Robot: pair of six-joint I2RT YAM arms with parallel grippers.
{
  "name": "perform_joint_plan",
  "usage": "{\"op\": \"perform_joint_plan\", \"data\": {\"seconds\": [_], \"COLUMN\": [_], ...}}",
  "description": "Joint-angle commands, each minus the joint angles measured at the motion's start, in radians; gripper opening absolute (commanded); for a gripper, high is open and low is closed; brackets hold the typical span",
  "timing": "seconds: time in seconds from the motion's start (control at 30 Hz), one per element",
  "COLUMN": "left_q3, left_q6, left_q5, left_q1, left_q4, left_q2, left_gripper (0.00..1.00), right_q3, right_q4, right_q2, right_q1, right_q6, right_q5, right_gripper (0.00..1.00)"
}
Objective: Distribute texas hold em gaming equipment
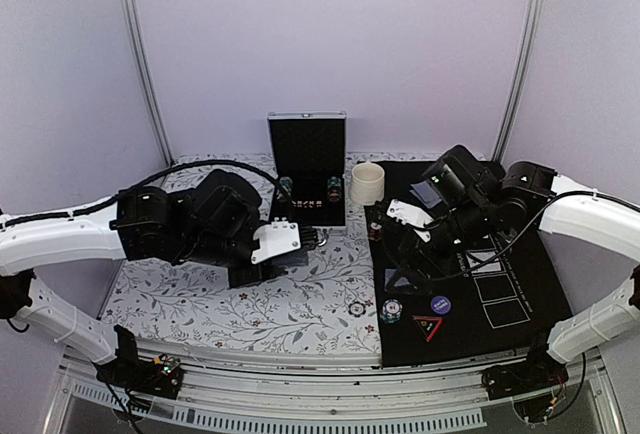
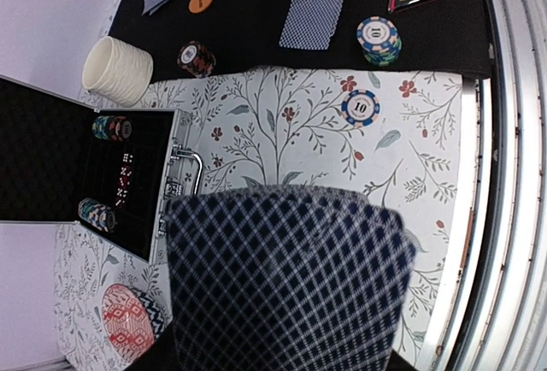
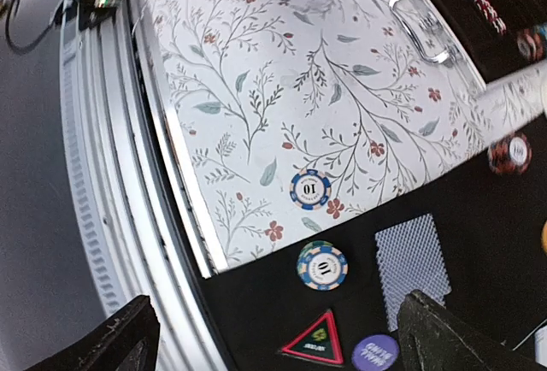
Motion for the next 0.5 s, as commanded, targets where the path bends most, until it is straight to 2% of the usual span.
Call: {"op": "perform_joint_plan", "data": {"seconds": [0.0, 0.13, 0.27, 0.47], "left_q3": [-0.014, -0.015, -0.027, -0.04], "left_q6": [0.032, 0.042, 0.052, 0.06], "left_q5": [-0.017, -0.014, -0.004, 0.001], "left_q1": [0.026, 0.037, 0.042, 0.043], "left_q4": [-0.002, -0.002, 0.005, 0.013], "left_q2": [-0.034, -0.051, -0.063, -0.075], "left_gripper": [0.42, 0.42, 0.42, 0.42], "right_q3": [-0.108, -0.209, -0.302, -0.342], "right_q4": [-0.091, -0.193, -0.085, 0.011], "right_q2": [0.017, 0.052, 0.058, 0.15], "right_q1": [0.007, 0.007, 0.007, 0.004], "right_q6": [-0.531, -0.558, -0.549, -0.496], "right_q5": [0.106, 0.026, 0.041, 0.108], "right_gripper": [0.99, 0.99, 0.99, 0.99]}}
